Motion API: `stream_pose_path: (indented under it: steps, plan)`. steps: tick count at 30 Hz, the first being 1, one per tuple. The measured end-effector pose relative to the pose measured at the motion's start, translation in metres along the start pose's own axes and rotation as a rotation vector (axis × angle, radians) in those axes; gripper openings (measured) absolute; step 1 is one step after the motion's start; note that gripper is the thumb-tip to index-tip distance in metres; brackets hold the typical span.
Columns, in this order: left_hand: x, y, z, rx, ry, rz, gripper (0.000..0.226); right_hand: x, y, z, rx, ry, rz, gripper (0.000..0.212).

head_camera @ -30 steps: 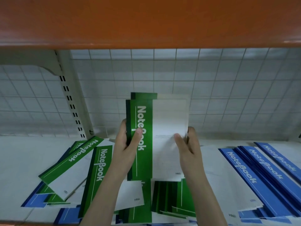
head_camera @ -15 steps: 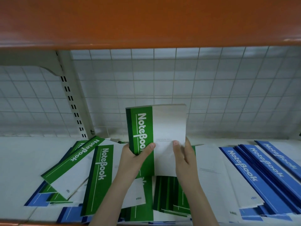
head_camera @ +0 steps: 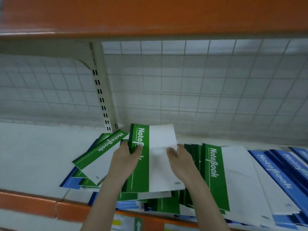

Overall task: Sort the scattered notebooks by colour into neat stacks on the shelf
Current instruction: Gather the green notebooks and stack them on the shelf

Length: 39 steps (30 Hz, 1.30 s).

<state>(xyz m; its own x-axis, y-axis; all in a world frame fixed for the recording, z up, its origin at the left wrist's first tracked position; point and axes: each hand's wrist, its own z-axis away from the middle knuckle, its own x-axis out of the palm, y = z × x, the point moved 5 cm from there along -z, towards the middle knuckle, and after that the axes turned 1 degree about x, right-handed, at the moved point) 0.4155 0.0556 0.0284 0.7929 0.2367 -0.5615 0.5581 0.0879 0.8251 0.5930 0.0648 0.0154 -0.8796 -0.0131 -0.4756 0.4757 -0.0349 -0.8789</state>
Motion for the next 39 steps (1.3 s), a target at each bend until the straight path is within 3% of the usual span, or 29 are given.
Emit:
stream_pose_path:
  steps: [6,9,13,16,19,23,27,31,35,39]
  plan:
    - [-0.020,-0.021,0.008,-0.062,0.130,-0.361,0.037,0.028,-0.006,0.011,0.042,-0.033,0.030,0.057]
    - [-0.019,-0.026,0.007,-0.088,0.040,-0.296,0.034,0.032,-0.011,0.012,0.014,0.058,0.140,0.042]
    - [-0.016,-0.019,0.006,-0.003,0.048,-0.096,0.022,0.031,-0.010,0.014,0.008,0.201,0.472,0.041]
    - [-0.012,-0.015,0.004,0.080,0.056,0.013,0.047,0.033,-0.009,0.015,0.021,0.217,0.535,0.040]
    - [-0.010,-0.015,-0.001,0.053,0.027,0.157,0.066,0.029,-0.002,0.010,0.079,0.185,0.347,0.036]
    - [-0.007,-0.003,-0.004,0.116,-0.060,0.406,0.032,0.009,-0.002,0.005,0.117,0.152,-0.036,0.031]
    - [-0.008,0.027,-0.001,0.338,-0.044,0.584,0.029,-0.019,-0.029,0.017,-0.122,0.296,-0.350,0.018]
    - [-0.006,0.048,0.005,0.520,-0.034,0.683,0.028,-0.032,-0.038,0.028,-0.393,0.436,-0.442,0.012]
    - [0.008,0.031,0.002,0.307,-0.050,0.786,0.024,-0.020,-0.024,0.023,-0.323,0.353,-0.502,0.038]
    - [0.026,0.008,0.002,0.177,-0.111,0.625,0.036,-0.010,-0.011,0.018,-0.268,0.329,-0.452,0.021]
